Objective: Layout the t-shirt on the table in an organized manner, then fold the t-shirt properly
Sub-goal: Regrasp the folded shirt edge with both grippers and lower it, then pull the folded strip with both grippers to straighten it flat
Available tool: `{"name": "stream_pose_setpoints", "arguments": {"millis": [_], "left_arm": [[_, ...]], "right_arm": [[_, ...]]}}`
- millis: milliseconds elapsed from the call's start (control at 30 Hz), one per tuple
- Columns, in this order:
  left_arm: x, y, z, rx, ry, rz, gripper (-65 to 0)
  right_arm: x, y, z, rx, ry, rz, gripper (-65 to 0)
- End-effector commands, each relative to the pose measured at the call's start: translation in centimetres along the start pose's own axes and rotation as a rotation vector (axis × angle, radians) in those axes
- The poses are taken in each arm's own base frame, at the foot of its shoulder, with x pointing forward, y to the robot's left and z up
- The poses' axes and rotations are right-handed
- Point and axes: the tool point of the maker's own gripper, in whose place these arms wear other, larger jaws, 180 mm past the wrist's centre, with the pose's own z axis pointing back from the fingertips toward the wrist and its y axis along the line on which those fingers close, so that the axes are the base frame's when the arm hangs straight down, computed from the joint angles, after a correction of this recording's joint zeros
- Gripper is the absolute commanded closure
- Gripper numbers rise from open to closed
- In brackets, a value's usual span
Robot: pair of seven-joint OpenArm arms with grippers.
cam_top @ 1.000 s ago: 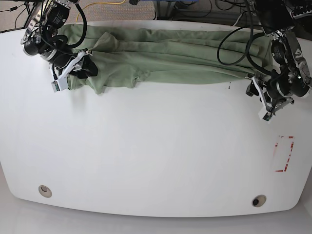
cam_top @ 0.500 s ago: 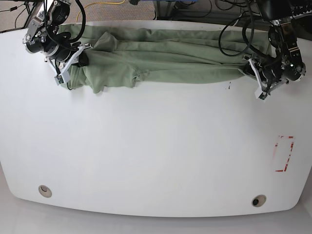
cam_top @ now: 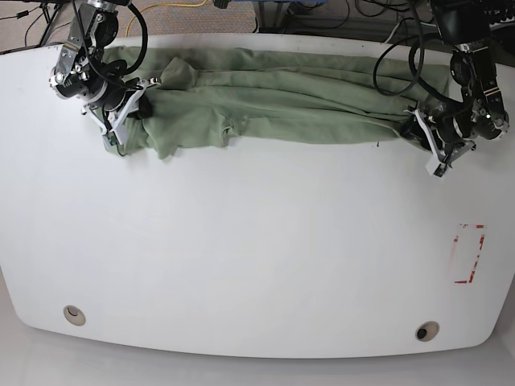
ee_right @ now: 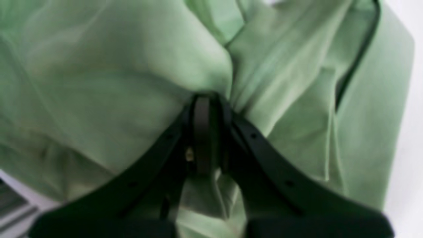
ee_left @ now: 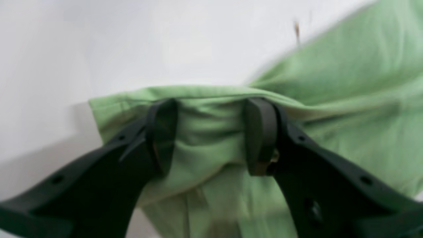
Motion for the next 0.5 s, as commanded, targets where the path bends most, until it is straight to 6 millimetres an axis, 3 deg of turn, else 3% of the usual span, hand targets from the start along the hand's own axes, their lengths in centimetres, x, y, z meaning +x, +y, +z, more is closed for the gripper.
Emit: {"name": "stream_pose_setpoints", "arguments": {"millis": [0,267,467], "left_arm": [[-2.2,0.3,-1.0,0.006,0.129,0.003,-31.1],[-0.6,2.2,-2.1,0.050,0.149,0.003,-31.1],[1.3,2.3,-3.1,0.045,0.132,0.014,-31.1]], "right_arm": [[-0.9,-1.4,-0.6,-0.029,0.051,-0.002,-3.5],[1.5,-5.2,-1.4,-0.079,0.011,-0.008,-3.5],[3.6,-7.9,-1.3,-0.110,-0.016,-0.011,-3.5]]}}
